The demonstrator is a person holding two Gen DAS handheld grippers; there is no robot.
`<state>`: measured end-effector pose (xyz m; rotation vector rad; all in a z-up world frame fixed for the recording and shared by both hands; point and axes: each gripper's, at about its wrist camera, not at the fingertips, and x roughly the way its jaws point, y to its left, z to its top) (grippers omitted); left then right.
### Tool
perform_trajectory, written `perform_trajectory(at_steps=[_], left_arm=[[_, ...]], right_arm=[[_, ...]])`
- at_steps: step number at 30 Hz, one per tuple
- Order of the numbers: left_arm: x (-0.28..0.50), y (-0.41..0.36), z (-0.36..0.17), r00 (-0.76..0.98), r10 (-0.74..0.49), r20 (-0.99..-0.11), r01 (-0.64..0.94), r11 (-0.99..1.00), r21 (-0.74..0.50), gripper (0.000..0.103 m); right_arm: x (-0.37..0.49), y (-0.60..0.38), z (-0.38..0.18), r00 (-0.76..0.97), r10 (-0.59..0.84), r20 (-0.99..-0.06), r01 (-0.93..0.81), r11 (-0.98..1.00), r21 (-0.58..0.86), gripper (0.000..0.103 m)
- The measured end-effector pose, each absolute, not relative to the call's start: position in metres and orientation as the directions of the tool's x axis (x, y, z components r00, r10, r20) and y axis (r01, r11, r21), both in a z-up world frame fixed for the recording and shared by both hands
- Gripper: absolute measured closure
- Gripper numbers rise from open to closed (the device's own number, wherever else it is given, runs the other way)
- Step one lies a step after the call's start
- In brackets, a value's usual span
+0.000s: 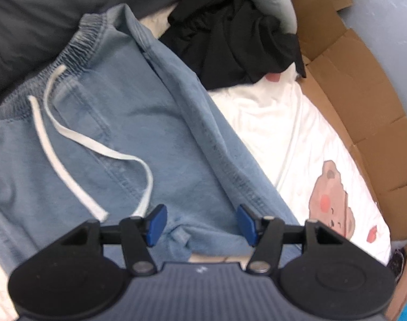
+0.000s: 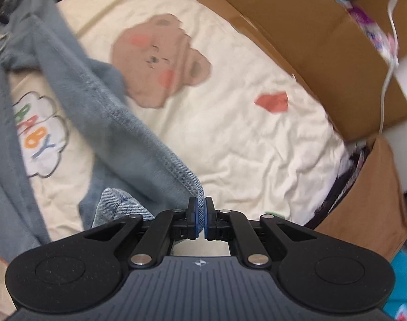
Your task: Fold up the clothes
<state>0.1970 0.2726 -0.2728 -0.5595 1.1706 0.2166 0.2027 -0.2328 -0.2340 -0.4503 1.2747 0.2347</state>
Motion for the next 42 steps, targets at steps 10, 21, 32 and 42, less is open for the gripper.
perform_trajectory(at_steps=[10, 21, 32, 42], left_arm=[[0.235, 0.254, -0.299, 0.409, -0.151, -0.900, -0.432, 0.837, -0.337, 0.042], [0.256, 0.279, -0.303, 0.510, -0.179, -0.842, -0.460, 0.770, -0.442, 0.041], [0.289, 0.272, -0.305, 0.453, -0.159, -0.877, -0.459, 0.802, -0.382, 0.044], [0.296, 0.273, -0.330, 0.429, -0.206, -0.879, -0.501, 0.755, -0.422, 0.073]], right_arm=[[0.225, -0.276, -0.287, 0.318, 0.050, -0.947, -0.310, 0.949, -0.054, 0.101], [0.214, -0.301, -0.323, 0.420, 0.158, -0.894, -0.220, 0.973, 0.069, 0.101], [0.205, -0.323, -0.318, 0.464, 0.252, -0.849, -0.209, 0.963, 0.172, 0.098], [0.210, -0.337, -0.331, 0.382, 0.250, -0.890, -0.162, 0.966, 0.201, 0.064]])
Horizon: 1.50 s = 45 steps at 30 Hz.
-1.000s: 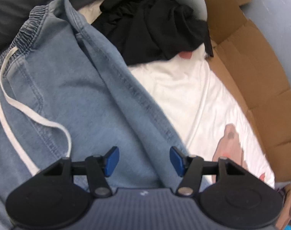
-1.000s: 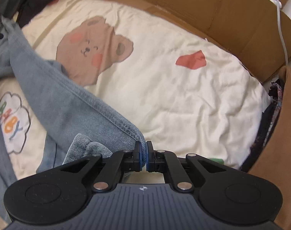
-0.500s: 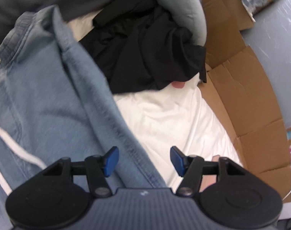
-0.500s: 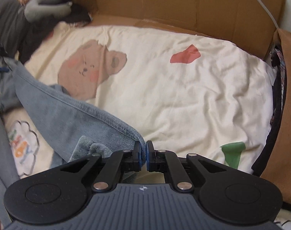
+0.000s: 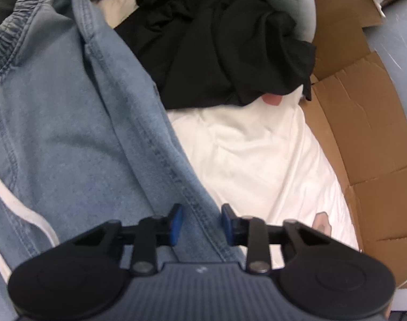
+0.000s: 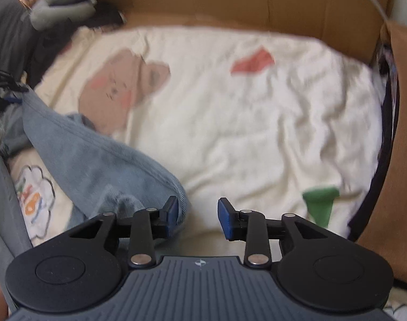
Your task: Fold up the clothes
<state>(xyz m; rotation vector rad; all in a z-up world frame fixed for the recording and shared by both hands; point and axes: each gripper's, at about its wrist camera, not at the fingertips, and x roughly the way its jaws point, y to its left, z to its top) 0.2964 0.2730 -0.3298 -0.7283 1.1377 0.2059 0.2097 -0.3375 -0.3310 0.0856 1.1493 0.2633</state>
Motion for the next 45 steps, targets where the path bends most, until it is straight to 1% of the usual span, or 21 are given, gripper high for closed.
perform_trajectory(at_steps=[3, 4, 5, 6, 7, 8, 11, 16, 19, 20, 23, 27, 30, 32, 35, 38, 39, 40, 41, 42, 45], left_arm=[[0.298, 0.270, -0.331, 0.439, -0.215, -0.873, -0.472, 0.771, -0.427, 0.079], [0.299, 0.268, -0.330, 0.442, -0.213, -0.872, -0.460, 0.780, -0.424, 0.083], [0.299, 0.267, -0.330, 0.443, -0.210, -0.872, -0.454, 0.786, -0.420, 0.086], [0.299, 0.267, -0.330, 0.443, -0.207, -0.872, -0.449, 0.791, -0.416, 0.087], [0.300, 0.267, -0.330, 0.446, -0.207, -0.871, -0.445, 0.793, -0.416, 0.088], [0.301, 0.267, -0.331, 0.449, -0.208, -0.869, -0.441, 0.794, -0.418, 0.091], [0.301, 0.268, -0.329, 0.471, -0.210, -0.857, -0.437, 0.788, -0.434, 0.095], [0.302, 0.266, -0.318, 0.518, -0.214, -0.828, -0.414, 0.784, -0.462, 0.096], [0.307, 0.264, -0.313, 0.536, -0.218, -0.815, -0.404, 0.781, -0.475, 0.096], [0.308, 0.264, -0.313, 0.538, -0.219, -0.814, -0.404, 0.781, -0.477, 0.096], [0.314, 0.260, -0.313, 0.543, -0.218, -0.811, -0.406, 0.777, -0.481, 0.096], [0.314, 0.260, -0.316, 0.549, -0.221, -0.806, -0.407, 0.771, -0.489, 0.096], [0.311, 0.259, -0.319, 0.551, -0.220, -0.805, -0.406, 0.772, -0.489, 0.096], [0.309, 0.259, -0.318, 0.552, -0.218, -0.805, -0.401, 0.777, -0.485, 0.096], [0.308, 0.259, -0.317, 0.555, -0.213, -0.804, -0.397, 0.782, -0.481, 0.096], [0.306, 0.258, -0.318, 0.563, -0.209, -0.799, -0.403, 0.775, -0.487, 0.096], [0.305, 0.258, -0.319, 0.567, -0.208, -0.797, -0.405, 0.772, -0.490, 0.096], [0.303, 0.258, -0.320, 0.570, -0.207, -0.795, -0.407, 0.769, -0.492, 0.097], [0.301, 0.258, -0.320, 0.572, -0.204, -0.795, -0.411, 0.767, -0.492, 0.097], [0.300, 0.259, -0.321, 0.574, -0.204, -0.793, -0.412, 0.765, -0.495, 0.097], [0.298, 0.262, -0.323, 0.581, -0.208, -0.787, -0.413, 0.758, -0.505, 0.098]], right_arm=[[0.208, -0.343, -0.337, 0.361, 0.297, -0.884, -0.134, 0.955, 0.266, 0.064], [0.208, -0.344, -0.338, 0.359, 0.329, -0.874, -0.131, 0.944, 0.301, 0.065], [0.208, -0.346, -0.338, 0.358, 0.349, -0.866, -0.125, 0.937, 0.326, 0.068], [0.208, -0.348, -0.338, 0.355, 0.360, -0.863, -0.120, 0.933, 0.340, 0.081], [0.209, -0.349, -0.338, 0.353, 0.371, -0.859, -0.115, 0.928, 0.354, 0.089], [0.209, -0.350, -0.337, 0.352, 0.385, -0.853, -0.110, 0.922, 0.371, 0.099], [0.209, -0.352, -0.330, 0.378, 0.376, -0.846, -0.117, 0.926, 0.359, 0.101], [0.219, -0.352, -0.317, 0.401, 0.339, -0.851, -0.120, 0.941, 0.318, 0.102], [0.233, -0.350, -0.321, 0.351, 0.334, -0.875, -0.120, 0.943, 0.312, 0.099], [0.237, -0.351, -0.324, 0.332, 0.334, -0.882, -0.103, 0.942, 0.318, 0.096], [0.249, -0.356, -0.330, 0.310, 0.345, -0.886, -0.026, 0.935, 0.355, 0.061], [0.262, -0.361, -0.333, 0.270, 0.378, -0.886, 0.050, 0.913, 0.404, 0.059], [0.268, -0.352, -0.341, 0.180, 0.387, -0.905, 0.059, 0.914, 0.402, 0.059], [0.271, -0.348, -0.347, 0.135, 0.371, -0.919, 0.087, 0.919, 0.384, 0.059], [0.278, -0.344, -0.363, 0.011, 0.324, -0.946, 0.140, 0.936, 0.322, 0.059], [0.286, -0.333, -0.363, -0.041, 0.286, -0.957, 0.108, 0.954, 0.280, 0.060], [0.288, -0.328, -0.362, -0.059, 0.275, -0.960, 0.080, 0.959, 0.270, 0.061], [0.289, -0.323, -0.362, -0.086, 0.261, -0.961, 0.041, 0.965, 0.259, 0.064], [0.287, -0.319, -0.360, -0.088, 0.242, -0.966, -0.004, 0.970, 0.243, 0.087], [0.286, -0.315, -0.358, -0.089, 0.222, -0.971, -0.048, 0.973, 0.227, 0.101], [0.281, -0.310, -0.346, -0.063, 0.185, -0.981, -0.161, 0.968, 0.193, 0.102]])
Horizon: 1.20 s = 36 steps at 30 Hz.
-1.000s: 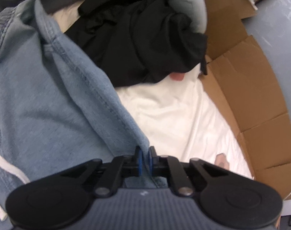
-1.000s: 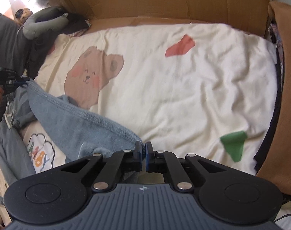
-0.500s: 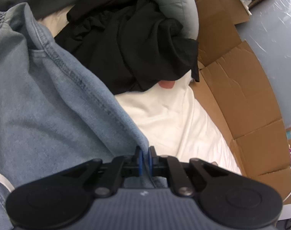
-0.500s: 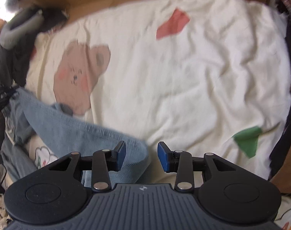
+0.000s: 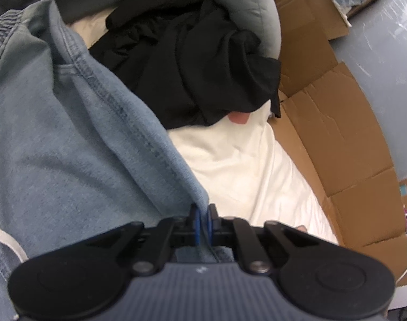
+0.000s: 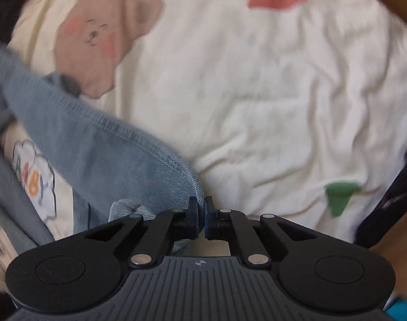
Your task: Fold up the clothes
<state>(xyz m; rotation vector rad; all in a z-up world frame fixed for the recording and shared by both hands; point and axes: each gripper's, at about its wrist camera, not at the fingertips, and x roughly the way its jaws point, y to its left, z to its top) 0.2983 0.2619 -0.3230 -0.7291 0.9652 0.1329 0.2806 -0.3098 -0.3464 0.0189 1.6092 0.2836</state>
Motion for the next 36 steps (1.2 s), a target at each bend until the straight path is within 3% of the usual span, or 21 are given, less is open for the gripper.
perform_trajectory(at_steps=[11, 27, 30, 31, 32, 33, 34, 36], left_arm=[[0.325, 0.257, -0.321, 0.603, -0.212, -0.769, -0.408, 0.747, -0.525, 0.098], [0.390, 0.238, -0.369, 0.555, -0.151, -0.818, -0.464, 0.760, -0.455, 0.096], [0.398, 0.234, -0.370, 0.537, -0.129, -0.834, -0.480, 0.766, -0.428, 0.091], [0.398, 0.231, -0.367, 0.536, -0.134, -0.833, -0.465, 0.777, -0.424, 0.081], [0.398, 0.227, -0.361, 0.544, -0.145, -0.827, -0.432, 0.797, -0.423, 0.068], [0.395, 0.223, -0.355, 0.549, -0.144, -0.823, -0.403, 0.817, -0.412, 0.061], [0.392, 0.219, -0.348, 0.554, -0.142, -0.820, -0.374, 0.837, -0.398, 0.049], [0.383, 0.213, -0.336, 0.571, -0.142, -0.809, -0.318, 0.870, -0.377, 0.045]], right_arm=[[0.328, -0.328, -0.282, 0.172, 0.017, -0.985, -0.298, 0.954, -0.036, 0.102], [0.422, -0.305, -0.356, 0.213, -0.208, -0.955, -0.379, 0.883, -0.276, 0.102], [0.432, -0.302, -0.367, 0.253, -0.255, -0.933, -0.387, 0.857, -0.340, 0.099], [0.434, -0.302, -0.368, 0.276, -0.266, -0.924, -0.378, 0.853, -0.359, 0.098], [0.435, -0.302, -0.369, 0.294, -0.266, -0.918, -0.370, 0.854, -0.366, 0.093], [0.436, -0.304, -0.368, 0.314, -0.276, -0.908, -0.363, 0.849, -0.384, 0.080], [0.435, -0.306, -0.366, 0.334, -0.265, -0.905, -0.355, 0.854, -0.381, 0.078], [0.432, -0.314, -0.359, 0.357, -0.228, -0.906, -0.336, 0.874, -0.352, 0.073]])
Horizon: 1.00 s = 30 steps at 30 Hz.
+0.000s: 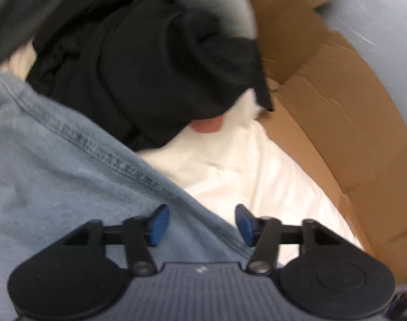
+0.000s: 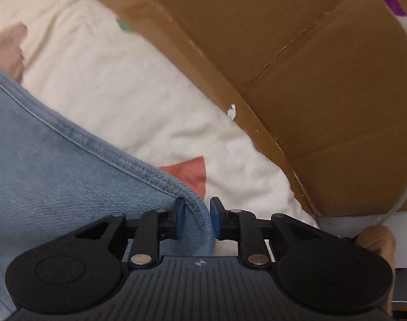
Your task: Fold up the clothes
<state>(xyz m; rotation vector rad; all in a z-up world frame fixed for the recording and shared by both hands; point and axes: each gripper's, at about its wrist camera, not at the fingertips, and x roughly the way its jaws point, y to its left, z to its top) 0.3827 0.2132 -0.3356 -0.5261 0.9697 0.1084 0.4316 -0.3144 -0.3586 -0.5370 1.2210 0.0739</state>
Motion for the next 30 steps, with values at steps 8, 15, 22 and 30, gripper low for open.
perform_trajectory(at_steps=[8, 15, 22, 30], left_arm=[[0.356, 0.216, -0.336, 0.556, -0.119, -0.823, -0.274, 0.908, -0.316, 0.046], [0.325, 0.219, -0.341, 0.562, -0.134, -0.816, -0.288, 0.893, -0.345, 0.046], [0.313, 0.212, -0.350, 0.533, -0.121, -0.837, -0.236, 0.929, -0.284, 0.046], [0.322, 0.208, -0.350, 0.538, -0.121, -0.834, -0.193, 0.946, -0.262, 0.046]], right_arm=[[0.401, -0.366, -0.302, 0.458, -0.060, -0.887, -0.196, 0.966, -0.166, 0.052], [0.360, -0.389, -0.308, 0.469, -0.026, -0.883, -0.142, 0.984, -0.104, 0.036], [0.353, -0.384, -0.345, 0.486, -0.008, -0.874, -0.115, 0.991, -0.073, 0.042], [0.366, -0.409, -0.350, 0.425, -0.097, -0.900, -0.035, 0.992, -0.123, 0.099]])
